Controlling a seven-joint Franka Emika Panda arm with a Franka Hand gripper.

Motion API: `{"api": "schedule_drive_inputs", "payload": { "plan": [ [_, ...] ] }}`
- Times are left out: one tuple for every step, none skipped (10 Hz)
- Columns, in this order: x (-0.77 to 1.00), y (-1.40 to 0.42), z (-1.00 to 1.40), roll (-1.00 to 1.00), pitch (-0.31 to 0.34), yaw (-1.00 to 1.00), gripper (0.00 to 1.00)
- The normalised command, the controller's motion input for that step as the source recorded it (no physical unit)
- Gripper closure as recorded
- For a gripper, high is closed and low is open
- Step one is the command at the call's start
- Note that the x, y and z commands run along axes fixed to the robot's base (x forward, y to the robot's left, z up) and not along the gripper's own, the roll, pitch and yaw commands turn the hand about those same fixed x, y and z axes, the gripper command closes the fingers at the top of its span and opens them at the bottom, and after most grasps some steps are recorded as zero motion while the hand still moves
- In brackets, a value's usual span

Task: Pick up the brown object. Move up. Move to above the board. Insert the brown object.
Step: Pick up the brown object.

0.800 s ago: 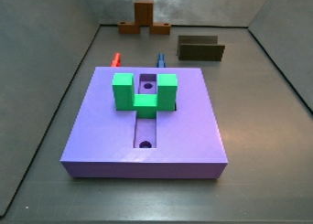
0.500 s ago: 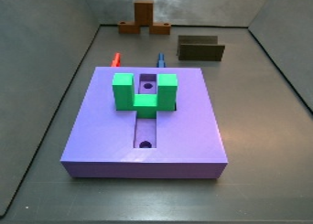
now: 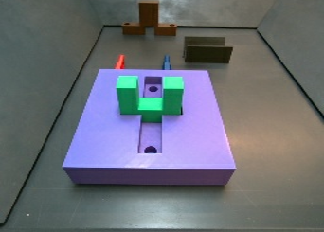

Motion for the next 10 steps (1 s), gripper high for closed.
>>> {"api": "schedule_drive_inputs", "payload": {
  "plan": [
    [-0.16, 0.14, -0.42, -0.04, -0.123, 0.0, 0.0],
    [0.09, -0.31, -0.33, -0.16, -0.144, 0.0, 0.0],
    [0.24, -0.51, -0.31, -0.15, -0.1, 0.0, 0.0],
    [0.19, -0.44, -0.35, -0.19, -0.126, 0.0, 0.0],
    [0.13, -0.4, -0.35, -0.21, -0.147, 0.0, 0.0],
    [0.09, -0.38, -0.31, -0.21, -0.16, 0.0, 0.0],
    [0.05, -0.28, -0.3, -0.18, -0.153, -0.02, 0.0],
    [0.08, -0.27, -0.29, -0.18, -0.144, -0.01, 0.0],
    [0.12, -0.3, -0.26, -0.17, -0.131, 0.0, 0.0],
    [0.14, -0.34, -0.21, -0.11, -0.089, 0.0, 0.0]
  ]
}}
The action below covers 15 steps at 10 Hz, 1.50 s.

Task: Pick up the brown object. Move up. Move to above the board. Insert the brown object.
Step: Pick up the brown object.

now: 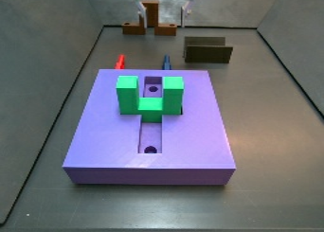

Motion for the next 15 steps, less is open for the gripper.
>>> {"api": "schedule_drive_inputs", "payload": {
  "plan": [
    [0.17, -0.54, -0.23, 0.0, -0.02, 0.0, 0.0],
    [0.08, -0.54, -0.16, 0.04, 0.0, 0.11, 0.0],
    [0.0, -0.32, -0.26, 0.04, -0.013, 0.09, 0.0],
    [0.0, -0.21, -0.28, 0.0, -0.011, 0.07, 0.0],
    [0.0, -0.07, -0.25, 0.0, -0.004, 0.03, 0.0],
    [0.0, -0.04, -0.18, 0.0, 0.0, 0.03, 0.0],
    [0.0, -0.07, -0.11, 0.0, 0.0, 0.04, 0.0],
    [0.0, 0.0, -0.11, 0.0, 0.0, 0.0, 0.0],
    [-0.33, 0.67, 0.0, -0.07, 0.0, -0.22, 0.0],
    [-0.36, 0.78, 0.06, -0.04, 0.0, -0.14, 0.0],
    [-0.36, 0.7, 0.3, -0.06, 0.001, -0.2, 0.0],
    [-0.39, 0.62, 0.72, -0.06, 0.059, -0.22, 0.0],
    [-0.33, 0.52, 1.0, -0.05, 0.12, -0.21, 0.0],
    [-0.28, 0.54, 1.0, -0.07, 0.121, -0.2, 0.0],
    [-0.14, 0.69, 1.0, -0.14, 0.119, -0.11, 0.0]
  ]
}}
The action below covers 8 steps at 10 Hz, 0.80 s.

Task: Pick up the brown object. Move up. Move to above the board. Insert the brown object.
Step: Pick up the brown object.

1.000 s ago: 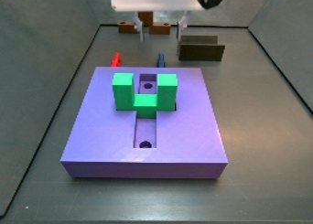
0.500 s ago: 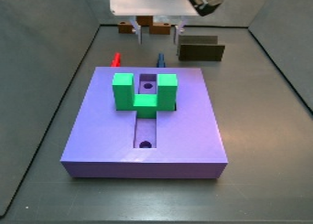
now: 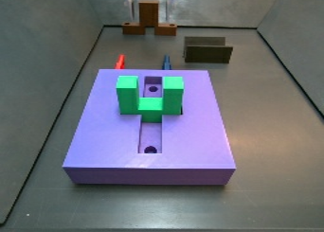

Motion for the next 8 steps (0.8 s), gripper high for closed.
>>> {"api": "schedule_drive_inputs", "payload": {
  "plan": [
    [0.0, 0.82, 1.0, -0.2, 0.14, 0.0, 0.0],
    [0.16, 0.7, 1.0, -0.31, 0.154, 0.0, 0.0],
    [0.17, 0.72, 1.0, -0.29, 0.146, 0.0, 0.0],
    [0.07, 0.82, 0.85, -0.19, 0.199, 0.0, 0.0],
    [0.07, 0.89, 0.37, -0.03, 0.167, -0.05, 0.0],
    [0.0, 0.85, 0.07, 0.0, 0.173, -0.15, 0.0],
    [0.0, 0.77, 0.0, 0.0, 0.159, -0.25, 0.0],
    [-0.01, 0.66, -0.45, 0.07, 0.026, -0.35, 0.0]
  ]
}}
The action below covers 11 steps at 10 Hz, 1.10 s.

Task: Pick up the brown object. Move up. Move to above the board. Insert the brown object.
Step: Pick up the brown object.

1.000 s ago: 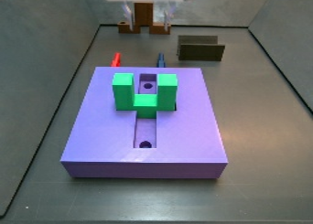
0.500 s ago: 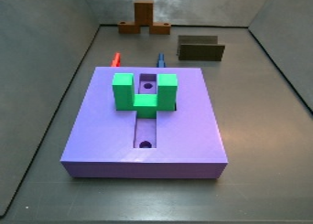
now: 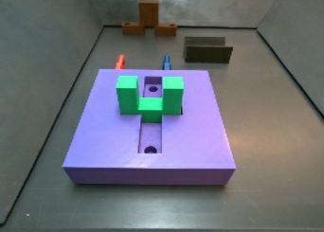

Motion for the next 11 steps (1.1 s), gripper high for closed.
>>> {"api": "schedule_drive_inputs", "payload": {
  "plan": [
    [-0.05, 0.61, -0.79, 0.13, 0.0, -0.38, 0.0],
    [-0.06, 0.61, -0.79, 0.16, 0.0, -0.36, 0.0],
    [-0.14, 0.6, -0.69, 0.19, -0.03, -0.32, 0.0],
    [-0.15, 0.54, -0.49, 0.16, -0.023, -0.21, 0.0],
    [-0.03, 0.23, -0.34, 0.09, -0.009, 0.0, 0.0],
    [0.0, 0.07, -0.21, 0.0, 0.0, 0.06, 0.0],
    [0.11, 0.0, -0.14, 0.0, 0.0, 0.19, 0.0],
    [0.19, 0.09, -0.3, 0.0, -0.001, 0.28, 0.0],
    [0.16, 0.11, -0.34, 0.0, -0.024, 0.25, 0.0],
    [0.05, 0.02, -0.35, 0.0, -0.037, 0.13, 0.0],
    [0.0, 0.0, -0.28, 0.0, -0.053, 0.0, 0.0]
  ]
}}
